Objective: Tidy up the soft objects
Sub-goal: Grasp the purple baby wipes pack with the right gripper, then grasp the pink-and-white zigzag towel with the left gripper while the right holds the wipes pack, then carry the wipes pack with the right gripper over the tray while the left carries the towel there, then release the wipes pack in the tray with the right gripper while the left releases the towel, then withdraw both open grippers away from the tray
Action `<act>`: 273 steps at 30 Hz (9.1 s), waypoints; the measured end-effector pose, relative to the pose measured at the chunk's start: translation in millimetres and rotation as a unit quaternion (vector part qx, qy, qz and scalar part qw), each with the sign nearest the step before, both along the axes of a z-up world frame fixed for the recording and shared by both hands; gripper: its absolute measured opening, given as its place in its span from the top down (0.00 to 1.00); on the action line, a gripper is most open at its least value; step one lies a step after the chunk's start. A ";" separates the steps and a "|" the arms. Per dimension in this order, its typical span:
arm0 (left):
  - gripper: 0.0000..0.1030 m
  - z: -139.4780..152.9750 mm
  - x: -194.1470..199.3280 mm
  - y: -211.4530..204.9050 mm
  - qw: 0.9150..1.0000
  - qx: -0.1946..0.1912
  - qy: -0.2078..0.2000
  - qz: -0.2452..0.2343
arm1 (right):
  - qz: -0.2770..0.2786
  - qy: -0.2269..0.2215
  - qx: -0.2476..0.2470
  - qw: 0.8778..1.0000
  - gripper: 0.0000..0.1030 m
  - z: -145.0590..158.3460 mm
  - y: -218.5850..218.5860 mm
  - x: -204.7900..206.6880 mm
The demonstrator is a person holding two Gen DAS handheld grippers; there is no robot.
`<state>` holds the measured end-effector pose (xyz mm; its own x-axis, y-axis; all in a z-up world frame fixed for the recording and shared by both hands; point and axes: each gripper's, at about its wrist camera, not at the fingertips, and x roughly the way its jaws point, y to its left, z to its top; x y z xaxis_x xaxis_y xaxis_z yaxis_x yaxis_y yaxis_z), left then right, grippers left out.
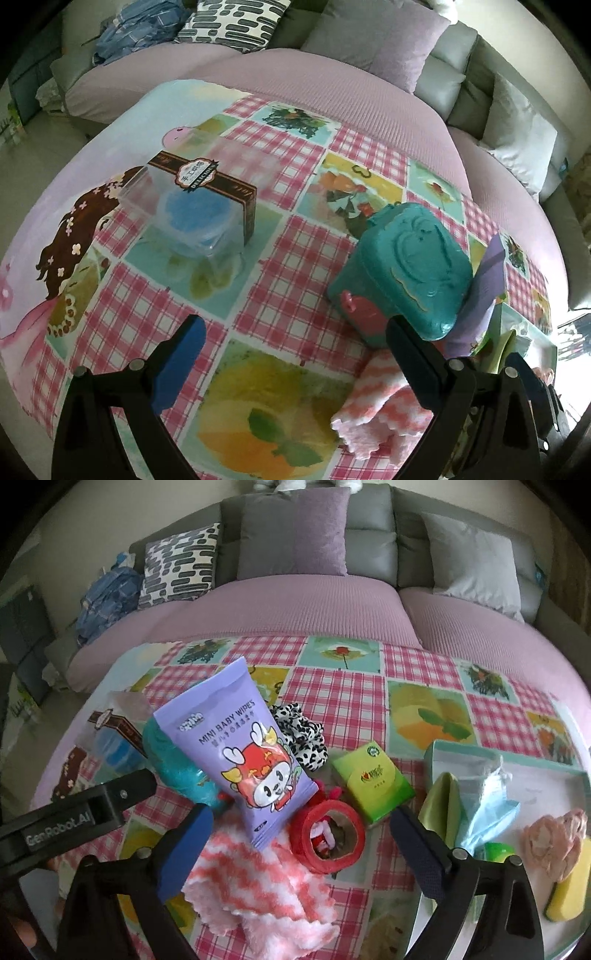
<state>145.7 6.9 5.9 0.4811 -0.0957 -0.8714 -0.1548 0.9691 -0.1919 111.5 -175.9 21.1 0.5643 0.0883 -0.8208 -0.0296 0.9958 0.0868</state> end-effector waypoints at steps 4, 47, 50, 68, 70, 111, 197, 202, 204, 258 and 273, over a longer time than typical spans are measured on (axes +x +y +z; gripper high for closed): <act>0.05 3.2 -2.3 5.8 1.000 -0.009 -0.006 0.013 | 0.012 -0.004 -0.021 1.000 0.10 -0.8 7.9 3.8; 0.05 -3.7 -11.2 -12.4 0.999 -0.040 0.022 -0.024 | -0.022 -0.037 0.045 0.998 0.74 24.1 -39.7 -35.9; 0.05 -7.4 -11.9 -24.5 0.998 -0.038 0.028 -0.045 | -0.034 -0.035 0.046 0.998 0.80 25.2 -49.2 -45.7; 0.05 -33.6 -8.1 -67.6 0.991 -0.025 0.070 -0.110 | -0.034 -0.007 0.056 0.998 0.88 8.1 -64.8 -45.6; 0.07 -34.3 -8.2 -70.8 0.990 -0.027 0.070 -0.115 | -0.030 -0.007 0.056 0.998 0.86 7.6 -63.5 -43.9; 0.81 -38.3 -3.6 -89.0 0.985 -0.055 0.056 -0.154 | -0.015 0.004 0.071 0.997 0.84 -6.2 -57.1 -24.3; 0.91 2.4 -55.8 -288.5 0.930 0.031 -0.072 -0.360 | -0.292 -0.045 0.025 0.955 0.81 18.8 -279.0 -110.5; 0.64 20.3 -57.5 -281.1 0.931 0.011 -0.068 -0.357 | -0.295 -0.053 0.027 0.954 0.81 26.7 -279.1 -113.8; 0.50 29.7 -59.6 -275.0 0.933 0.009 -0.075 -0.351 | -0.297 -0.052 0.023 0.953 0.76 30.0 -278.6 -115.6; 0.07 23.9 -44.2 -92.8 0.991 0.041 -0.028 -0.128 | -0.158 0.039 0.031 0.986 0.00 33.8 -151.8 -102.1; 0.07 5.7 -51.1 -41.9 0.995 0.029 -0.007 -0.091 | -0.055 0.035 0.024 0.998 0.00 23.4 -70.6 -84.1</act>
